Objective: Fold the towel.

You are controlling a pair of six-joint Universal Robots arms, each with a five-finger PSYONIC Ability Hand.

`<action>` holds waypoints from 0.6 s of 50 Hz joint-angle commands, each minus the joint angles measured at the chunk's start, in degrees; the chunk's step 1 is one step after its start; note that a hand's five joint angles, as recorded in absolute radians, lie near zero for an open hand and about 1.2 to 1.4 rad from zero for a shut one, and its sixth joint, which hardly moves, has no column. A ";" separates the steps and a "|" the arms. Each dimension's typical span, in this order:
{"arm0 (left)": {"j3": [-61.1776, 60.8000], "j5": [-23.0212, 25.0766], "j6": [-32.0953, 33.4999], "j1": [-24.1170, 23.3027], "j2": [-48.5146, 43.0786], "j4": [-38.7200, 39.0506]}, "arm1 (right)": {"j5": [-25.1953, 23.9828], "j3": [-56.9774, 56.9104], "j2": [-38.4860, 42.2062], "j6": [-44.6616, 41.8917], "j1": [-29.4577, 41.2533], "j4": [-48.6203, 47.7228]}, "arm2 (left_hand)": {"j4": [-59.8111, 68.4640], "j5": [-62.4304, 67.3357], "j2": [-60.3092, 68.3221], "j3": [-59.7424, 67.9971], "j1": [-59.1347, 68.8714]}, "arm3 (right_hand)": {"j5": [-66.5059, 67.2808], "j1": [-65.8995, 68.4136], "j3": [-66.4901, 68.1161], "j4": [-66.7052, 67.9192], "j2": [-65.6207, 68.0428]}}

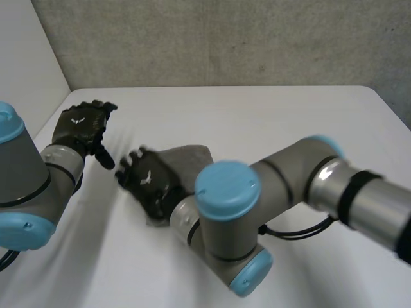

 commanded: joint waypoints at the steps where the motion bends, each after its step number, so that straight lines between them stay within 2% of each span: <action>1: 4.12 -0.08 -1.15 -3.56 -0.02 -0.09 | 4.52 7.09 -13.29 11.72 -4.55 1.67 | 0.92 -0.57 1.00 0.94 0.76 | -4.77 -2.08 -3.35 -3.71 -3.55; 5: 6.05 -0.08 -4.65 -6.19 -0.19 -0.61 | 4.26 9.72 -18.72 20.04 -9.45 7.63 | 1.43 -0.07 1.50 1.45 1.26 | -4.77 -2.08 -3.35 -3.71 -3.55; 10: 7.02 1.49 -10.72 -8.39 -1.86 -0.79 | 2.08 8.94 -18.21 27.25 -14.03 11.34 | 1.59 0.10 1.67 1.61 1.43 | -4.77 -2.08 -3.35 -3.71 -3.55; 14: 7.11 2.91 -13.11 -9.45 -5.29 -0.88 | -1.54 6.03 -13.73 31.05 -16.06 11.61 | 1.59 0.10 1.67 1.62 1.43 | -4.77 -2.08 -3.35 -3.71 -3.55; 19: 6.93 2.73 -13.28 -9.46 -10.03 -2.37 | -6.46 -0.81 -3.47 35.18 -17.47 12.92 | 1.59 0.10 1.67 1.62 1.43 | -4.77 -2.08 -3.35 -3.71 -3.55; 20: 6.93 2.73 -13.28 -9.45 -10.04 -2.37 | -6.46 -0.82 -3.44 35.19 -17.47 12.92 | 1.59 0.10 1.67 1.62 1.43 | -4.77 -2.08 -3.35 -3.71 -3.55; 22: 6.58 2.73 -13.20 -9.01 -10.83 -2.55 | -7.08 -4.32 1.63 35.45 -17.56 14.58 | 1.59 0.10 1.67 1.62 1.43 | -4.77 -2.08 -3.35 -3.71 -3.55; 28: 4.21 2.73 -12.23 -6.73 -13.46 -3.52 | -6.90 -8.29 6.75 35.19 -17.56 17.23 | 1.43 -0.07 1.50 1.45 1.26 | -4.77 -2.08 -3.35 -3.71 -3.55; 30: 3.42 3.08 -9.35 -6.38 -13.82 -3.78 | -6.46 -9.61 7.37 34.75 -17.73 18.28 | 1.26 -0.24 1.33 1.28 1.10 | -4.77 -2.08 -3.35 -3.71 -3.55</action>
